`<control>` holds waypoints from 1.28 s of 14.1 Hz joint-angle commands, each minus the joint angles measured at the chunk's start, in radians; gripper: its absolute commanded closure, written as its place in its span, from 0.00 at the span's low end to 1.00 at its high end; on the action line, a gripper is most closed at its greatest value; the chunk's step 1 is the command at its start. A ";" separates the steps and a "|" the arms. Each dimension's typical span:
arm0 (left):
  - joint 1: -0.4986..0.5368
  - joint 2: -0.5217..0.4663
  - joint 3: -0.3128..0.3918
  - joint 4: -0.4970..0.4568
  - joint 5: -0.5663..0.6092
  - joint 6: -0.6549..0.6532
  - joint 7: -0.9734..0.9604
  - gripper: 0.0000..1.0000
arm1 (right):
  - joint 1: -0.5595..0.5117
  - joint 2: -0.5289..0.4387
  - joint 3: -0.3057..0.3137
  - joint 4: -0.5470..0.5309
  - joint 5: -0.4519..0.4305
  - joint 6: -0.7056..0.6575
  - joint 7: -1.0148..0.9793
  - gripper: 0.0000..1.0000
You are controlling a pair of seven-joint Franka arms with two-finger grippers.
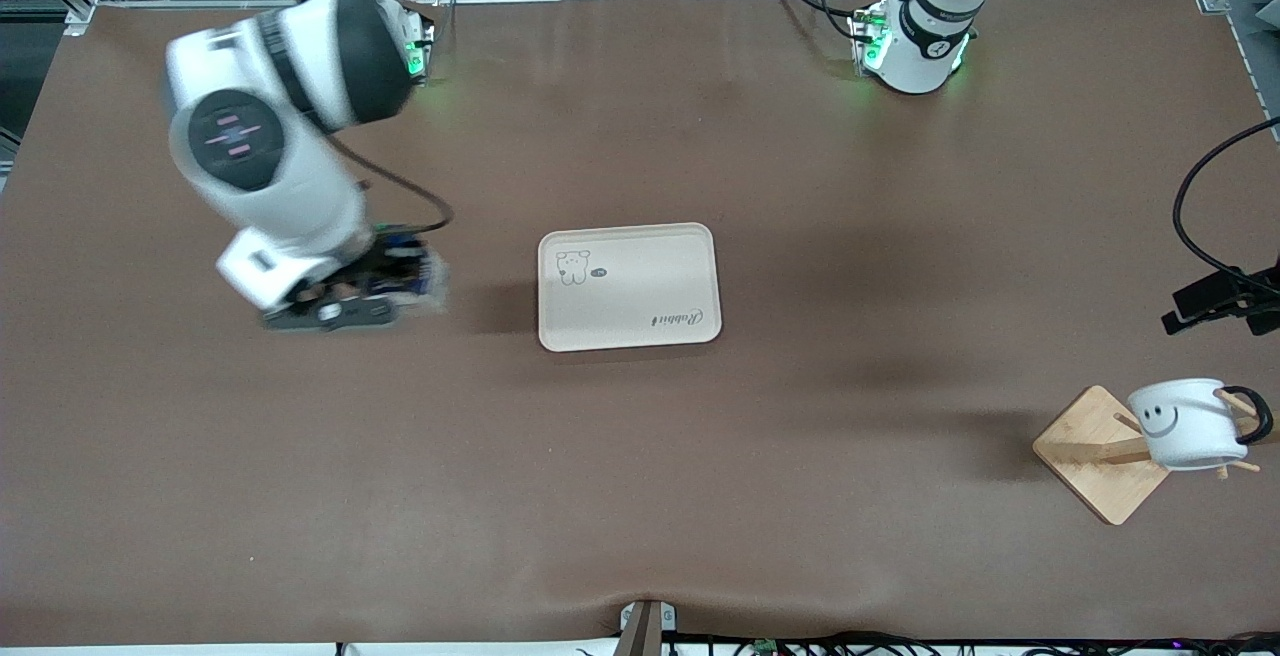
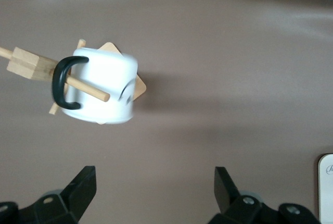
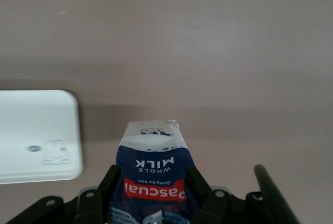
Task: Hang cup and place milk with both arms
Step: 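Carry the milk carton off the tray with the right gripper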
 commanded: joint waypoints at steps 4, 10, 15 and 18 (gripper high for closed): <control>-0.035 -0.046 0.003 -0.008 0.068 -0.060 -0.062 0.00 | -0.272 -0.053 0.021 -0.169 0.023 0.068 -0.314 1.00; -0.032 -0.049 -0.028 0.008 0.142 -0.060 -0.055 0.00 | -0.367 -0.181 0.019 -0.551 0.055 0.370 -0.389 1.00; -0.030 -0.090 -0.063 0.022 0.127 -0.102 -0.064 0.00 | -0.395 -0.221 0.018 -0.650 0.058 0.411 -0.392 1.00; -0.030 -0.110 -0.065 0.022 0.127 -0.122 -0.065 0.00 | -0.421 -0.222 0.019 -0.671 0.060 0.408 -0.386 1.00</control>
